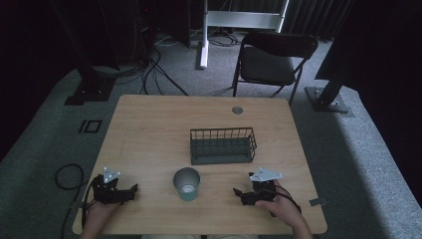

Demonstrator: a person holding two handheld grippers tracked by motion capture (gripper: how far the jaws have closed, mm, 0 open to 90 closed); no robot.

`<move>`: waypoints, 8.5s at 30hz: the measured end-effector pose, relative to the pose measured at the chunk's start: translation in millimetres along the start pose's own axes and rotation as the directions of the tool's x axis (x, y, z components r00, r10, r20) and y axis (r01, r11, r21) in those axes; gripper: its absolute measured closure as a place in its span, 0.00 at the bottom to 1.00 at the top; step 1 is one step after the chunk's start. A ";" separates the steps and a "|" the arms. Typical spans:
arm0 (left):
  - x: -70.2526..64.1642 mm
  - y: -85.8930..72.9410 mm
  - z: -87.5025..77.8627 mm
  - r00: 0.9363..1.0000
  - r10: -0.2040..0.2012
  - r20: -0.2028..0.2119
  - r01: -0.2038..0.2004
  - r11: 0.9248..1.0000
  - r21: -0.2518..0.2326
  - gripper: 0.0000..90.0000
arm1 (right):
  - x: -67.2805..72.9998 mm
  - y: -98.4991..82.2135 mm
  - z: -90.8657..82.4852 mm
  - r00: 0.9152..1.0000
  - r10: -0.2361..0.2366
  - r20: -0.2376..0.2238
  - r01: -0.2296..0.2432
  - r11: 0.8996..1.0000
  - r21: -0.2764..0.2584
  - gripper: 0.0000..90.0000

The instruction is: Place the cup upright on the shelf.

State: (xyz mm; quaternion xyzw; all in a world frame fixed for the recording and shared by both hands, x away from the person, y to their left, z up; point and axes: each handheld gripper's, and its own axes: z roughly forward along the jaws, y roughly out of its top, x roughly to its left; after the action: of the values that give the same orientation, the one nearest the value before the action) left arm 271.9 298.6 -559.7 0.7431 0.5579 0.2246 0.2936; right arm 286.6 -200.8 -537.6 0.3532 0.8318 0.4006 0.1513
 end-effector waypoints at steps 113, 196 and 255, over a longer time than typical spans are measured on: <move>0.2 0.1 0.0 1.000 0.000 0.001 0.000 1.000 0.000 0.01 | 85.5 145.5 29.5 0.987 -0.087 -0.138 0.024 0.915 -0.404 0.15; 0.1 0.1 0.0 1.000 0.001 0.001 -0.001 1.000 0.000 0.01 | -35.1 50.6 0.0 0.912 0.247 0.328 -0.116 0.921 -0.373 0.12; -0.1 -0.2 -0.2 1.000 0.000 0.001 0.000 1.000 0.001 0.01 | -75.5 -61.9 -43.6 0.873 0.296 0.389 -0.321 0.947 0.000 0.12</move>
State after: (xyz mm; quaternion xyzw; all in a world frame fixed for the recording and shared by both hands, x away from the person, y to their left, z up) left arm 271.5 298.6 -559.6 0.7434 0.5576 0.2240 0.2937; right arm 287.6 -305.3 -560.2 0.5575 0.7314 0.3157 0.2338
